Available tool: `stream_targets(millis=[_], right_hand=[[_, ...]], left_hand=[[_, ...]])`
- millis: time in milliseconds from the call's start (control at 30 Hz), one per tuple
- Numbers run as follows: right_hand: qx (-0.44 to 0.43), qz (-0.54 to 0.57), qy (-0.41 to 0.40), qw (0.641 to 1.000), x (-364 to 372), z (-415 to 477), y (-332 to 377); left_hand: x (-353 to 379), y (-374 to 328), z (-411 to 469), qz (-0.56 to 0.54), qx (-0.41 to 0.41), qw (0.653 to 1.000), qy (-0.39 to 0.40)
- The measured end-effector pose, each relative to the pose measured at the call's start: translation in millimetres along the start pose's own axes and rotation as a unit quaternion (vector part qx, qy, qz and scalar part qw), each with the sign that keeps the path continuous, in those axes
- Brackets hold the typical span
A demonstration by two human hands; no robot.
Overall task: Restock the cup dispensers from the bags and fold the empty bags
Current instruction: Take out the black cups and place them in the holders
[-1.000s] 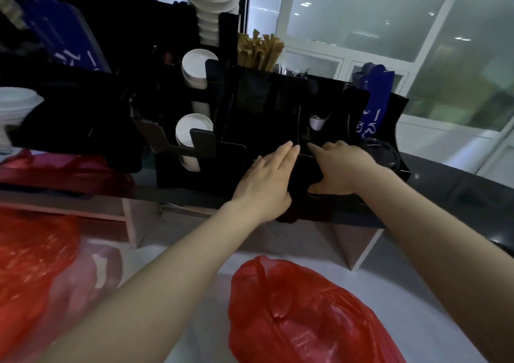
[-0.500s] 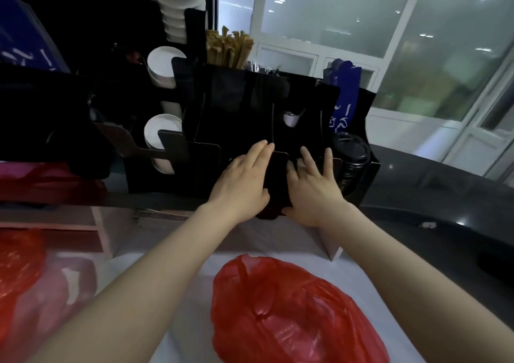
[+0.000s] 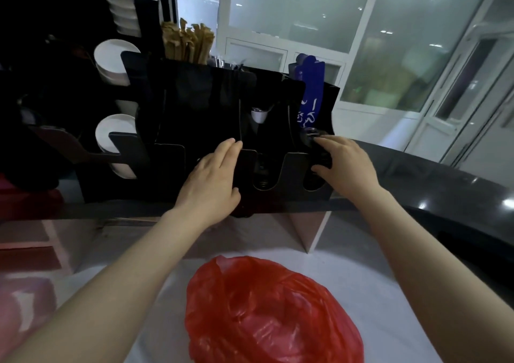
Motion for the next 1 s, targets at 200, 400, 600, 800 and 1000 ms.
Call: stream_targets(millis=[200, 400, 600, 800, 1000], right_hand=[[0.001, 0.03, -0.041, 0.999, -3.1, 4.2, -5.9], [0.002, 0.031, -0.075, 0.997, -7.0, 1.9, -6.0], [-0.005, 0.03, -0.065, 0.997, -4.2, 3.2, -7.5], [-0.029, 0.093, -0.057, 0.994, -3.1, 9.9, -5.8], [-0.01, 0.125, -0.051, 0.991, -5.0, 18.5, -10.1]], left_hand=[[-1.0, 0.0, -0.1, -0.002, 0.004, 1.0, 0.002], [-2.0, -1.5, -1.7, -0.002, 0.008, 1.0, 0.0], [-2.0, -1.4, -1.3, -0.002, 0.005, 1.0, 0.0], [-1.5, -1.7, -0.9, -0.008, 0.004, 1.0, 0.006], [-1.1, -1.2, -1.0, -0.012, 0.009, 1.0, 0.009]])
Point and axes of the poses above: each hand's wrist, its own z-axis towards the middle knuckle, its own x-axis out of the palm, y = z × x, the point moved 5 cm from there along z, towards the middle knuckle, and after that the axes turned 14 degrees about z, right-handed, at the moved point
